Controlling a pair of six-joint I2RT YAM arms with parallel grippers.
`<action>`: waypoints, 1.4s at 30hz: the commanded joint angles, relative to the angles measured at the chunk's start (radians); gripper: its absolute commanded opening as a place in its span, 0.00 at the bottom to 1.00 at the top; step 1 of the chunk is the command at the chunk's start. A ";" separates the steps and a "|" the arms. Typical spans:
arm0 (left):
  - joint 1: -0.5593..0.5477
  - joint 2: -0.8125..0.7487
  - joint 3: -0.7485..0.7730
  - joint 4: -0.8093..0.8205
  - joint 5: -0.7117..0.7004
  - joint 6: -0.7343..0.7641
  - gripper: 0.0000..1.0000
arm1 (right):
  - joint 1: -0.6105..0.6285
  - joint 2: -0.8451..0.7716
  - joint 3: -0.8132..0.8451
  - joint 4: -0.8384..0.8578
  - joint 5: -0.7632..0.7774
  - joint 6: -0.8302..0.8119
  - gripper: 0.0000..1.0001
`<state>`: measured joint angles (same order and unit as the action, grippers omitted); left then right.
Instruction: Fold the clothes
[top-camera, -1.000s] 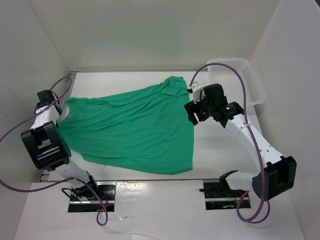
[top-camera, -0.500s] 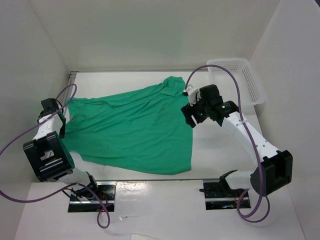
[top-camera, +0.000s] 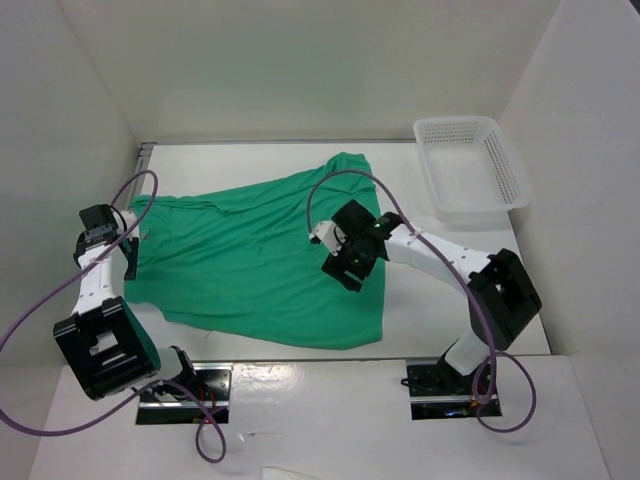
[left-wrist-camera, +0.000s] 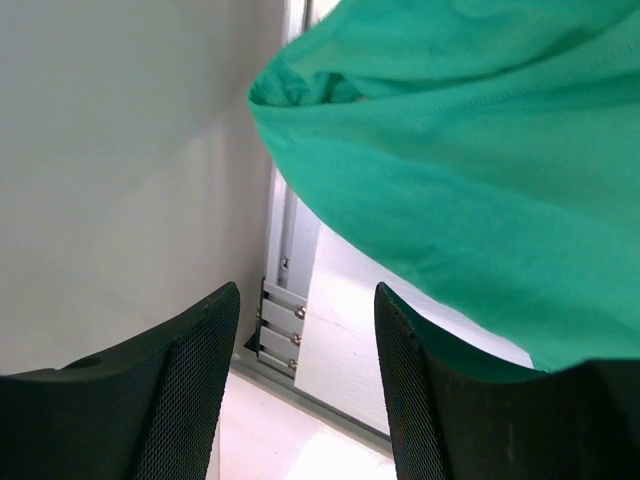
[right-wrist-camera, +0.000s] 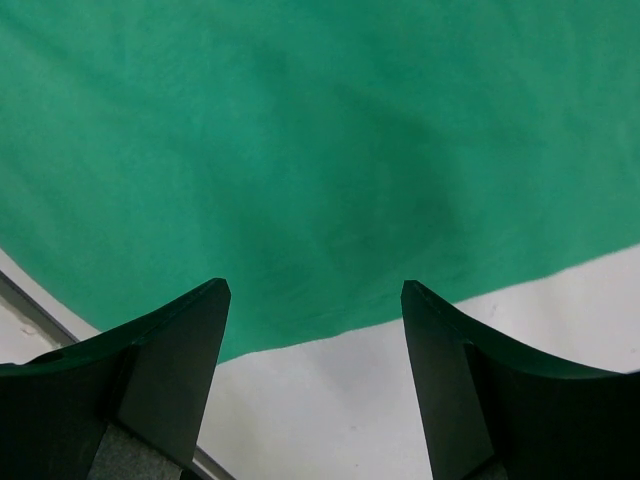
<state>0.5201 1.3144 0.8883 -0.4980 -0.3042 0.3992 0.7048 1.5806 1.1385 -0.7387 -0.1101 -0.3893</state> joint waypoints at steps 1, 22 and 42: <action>-0.002 -0.030 -0.032 -0.010 0.039 0.023 0.64 | 0.042 0.038 -0.003 -0.030 0.029 -0.065 0.78; -0.002 -0.040 -0.091 0.009 0.077 0.032 0.64 | 0.266 0.277 -0.095 -0.047 0.059 -0.143 0.70; 0.008 -0.021 -0.091 0.027 0.123 0.032 0.64 | 0.064 0.214 -0.034 -0.123 0.145 -0.217 0.07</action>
<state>0.5213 1.2961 0.7918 -0.4931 -0.2119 0.4198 0.7990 1.8050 1.1122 -0.8196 -0.0082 -0.5663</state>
